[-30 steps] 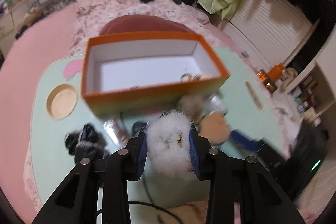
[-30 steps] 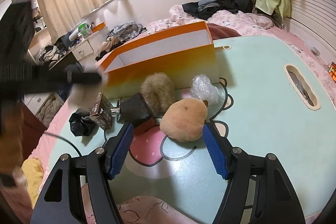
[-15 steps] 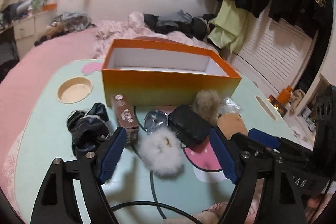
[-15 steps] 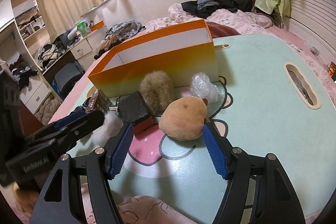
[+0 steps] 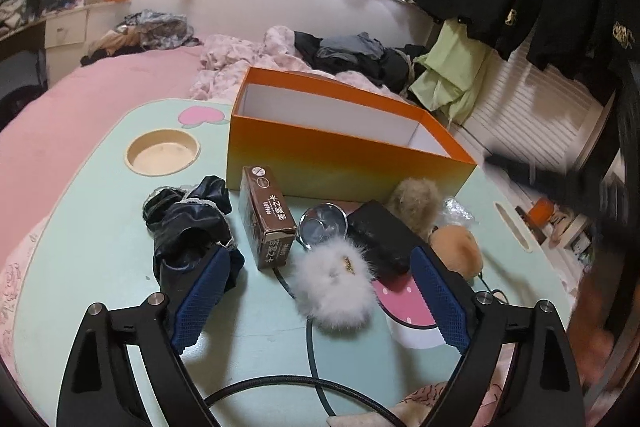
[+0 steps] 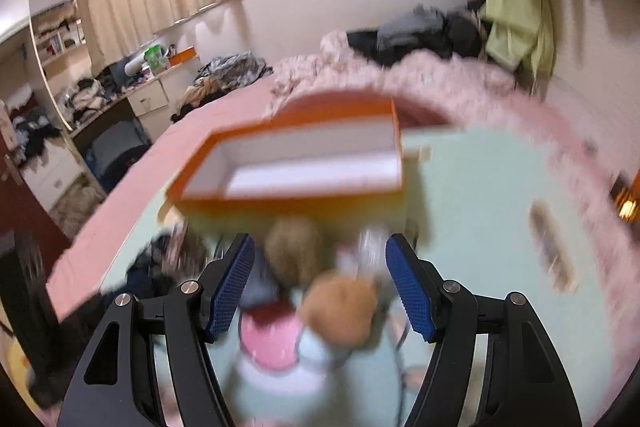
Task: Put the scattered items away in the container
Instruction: 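Reach right tool into box and grasp the beaded charm string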
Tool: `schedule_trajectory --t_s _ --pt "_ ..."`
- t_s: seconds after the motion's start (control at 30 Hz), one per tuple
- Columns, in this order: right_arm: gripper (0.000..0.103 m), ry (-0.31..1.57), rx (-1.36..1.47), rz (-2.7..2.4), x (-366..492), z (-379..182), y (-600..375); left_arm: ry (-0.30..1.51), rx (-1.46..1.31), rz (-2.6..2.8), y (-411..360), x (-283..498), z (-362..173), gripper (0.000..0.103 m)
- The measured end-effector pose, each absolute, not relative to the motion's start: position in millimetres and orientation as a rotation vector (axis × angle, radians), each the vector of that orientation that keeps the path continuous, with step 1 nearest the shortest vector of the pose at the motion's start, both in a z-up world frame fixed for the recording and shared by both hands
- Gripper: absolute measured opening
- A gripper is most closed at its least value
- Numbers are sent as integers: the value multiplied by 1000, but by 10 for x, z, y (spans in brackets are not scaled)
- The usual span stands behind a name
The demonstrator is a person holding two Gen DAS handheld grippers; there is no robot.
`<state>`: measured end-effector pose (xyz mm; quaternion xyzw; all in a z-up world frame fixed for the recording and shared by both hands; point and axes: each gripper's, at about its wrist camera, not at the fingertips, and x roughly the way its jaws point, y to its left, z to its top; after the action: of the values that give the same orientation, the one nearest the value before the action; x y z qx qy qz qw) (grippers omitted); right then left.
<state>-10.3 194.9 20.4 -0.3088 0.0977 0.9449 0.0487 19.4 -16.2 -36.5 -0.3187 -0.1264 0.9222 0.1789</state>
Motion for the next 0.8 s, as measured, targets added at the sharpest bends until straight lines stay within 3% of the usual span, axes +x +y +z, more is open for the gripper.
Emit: schedule_trajectory --t_s 0.17,0.5,0.8 --pt "69 123 -1072 2793 -751 589 1917 -398 -893 2604 -198 193 -378 92" --pt "69 227 -1411 2660 -1286 209 1969 -402 -894 2596 -201 200 -380 94" --pt "69 184 -1432 2629 -1326 248 1945 -407 -895 2595 -193 201 -381 94"
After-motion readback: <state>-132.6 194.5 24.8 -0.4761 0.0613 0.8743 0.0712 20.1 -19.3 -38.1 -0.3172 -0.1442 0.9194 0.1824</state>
